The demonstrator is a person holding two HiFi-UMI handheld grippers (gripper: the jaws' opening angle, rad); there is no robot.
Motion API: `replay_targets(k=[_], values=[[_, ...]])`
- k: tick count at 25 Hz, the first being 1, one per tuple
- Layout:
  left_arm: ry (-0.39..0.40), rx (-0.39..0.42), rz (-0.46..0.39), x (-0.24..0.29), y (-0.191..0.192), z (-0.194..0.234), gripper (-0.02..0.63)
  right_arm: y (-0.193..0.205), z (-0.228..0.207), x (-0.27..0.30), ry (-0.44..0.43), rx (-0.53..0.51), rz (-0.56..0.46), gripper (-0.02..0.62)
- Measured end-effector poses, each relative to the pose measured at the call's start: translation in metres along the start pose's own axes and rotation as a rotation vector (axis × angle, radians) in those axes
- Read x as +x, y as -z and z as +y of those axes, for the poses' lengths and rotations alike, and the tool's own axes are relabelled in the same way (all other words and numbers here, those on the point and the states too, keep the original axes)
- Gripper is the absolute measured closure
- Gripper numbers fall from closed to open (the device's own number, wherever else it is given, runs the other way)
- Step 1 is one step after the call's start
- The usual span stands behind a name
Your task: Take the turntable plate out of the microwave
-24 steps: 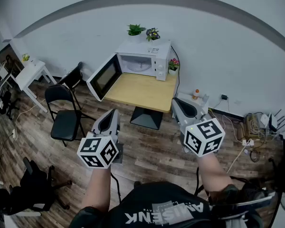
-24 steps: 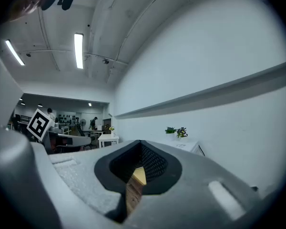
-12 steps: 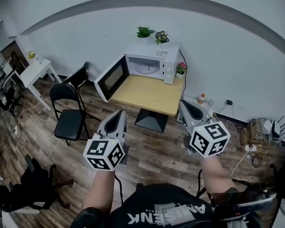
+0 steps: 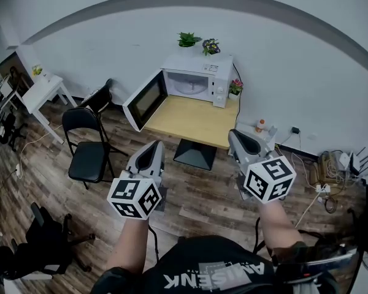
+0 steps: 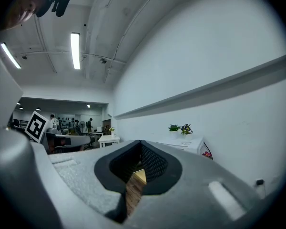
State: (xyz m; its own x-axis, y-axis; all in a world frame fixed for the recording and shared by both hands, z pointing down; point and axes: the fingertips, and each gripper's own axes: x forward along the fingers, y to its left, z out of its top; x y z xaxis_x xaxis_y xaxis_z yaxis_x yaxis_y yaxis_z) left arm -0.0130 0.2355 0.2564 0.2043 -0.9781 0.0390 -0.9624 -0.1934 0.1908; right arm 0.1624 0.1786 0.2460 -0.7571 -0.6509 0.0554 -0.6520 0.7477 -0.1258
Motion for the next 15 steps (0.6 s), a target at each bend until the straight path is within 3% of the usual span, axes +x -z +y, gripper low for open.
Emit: replay_targets(k=[5, 9, 15], values=[[0.035, 0.022, 0.000, -0.003, 0.000, 0.014, 0.604, 0.004, 0.015, 0.014, 0.013, 0.002, 0.003, 0.591], [0.042, 0.070, 0.054, -0.002, 0.010, 0.033, 0.604, 0.009, 0.029, 0.026, 0.035, 0.000, 0.000, 0.591], [0.105, 0.036, 0.033, -0.006, 0.010, 0.050, 0.604, 0.020, 0.046, 0.037, 0.057, 0.002, 0.011, 0.591]])
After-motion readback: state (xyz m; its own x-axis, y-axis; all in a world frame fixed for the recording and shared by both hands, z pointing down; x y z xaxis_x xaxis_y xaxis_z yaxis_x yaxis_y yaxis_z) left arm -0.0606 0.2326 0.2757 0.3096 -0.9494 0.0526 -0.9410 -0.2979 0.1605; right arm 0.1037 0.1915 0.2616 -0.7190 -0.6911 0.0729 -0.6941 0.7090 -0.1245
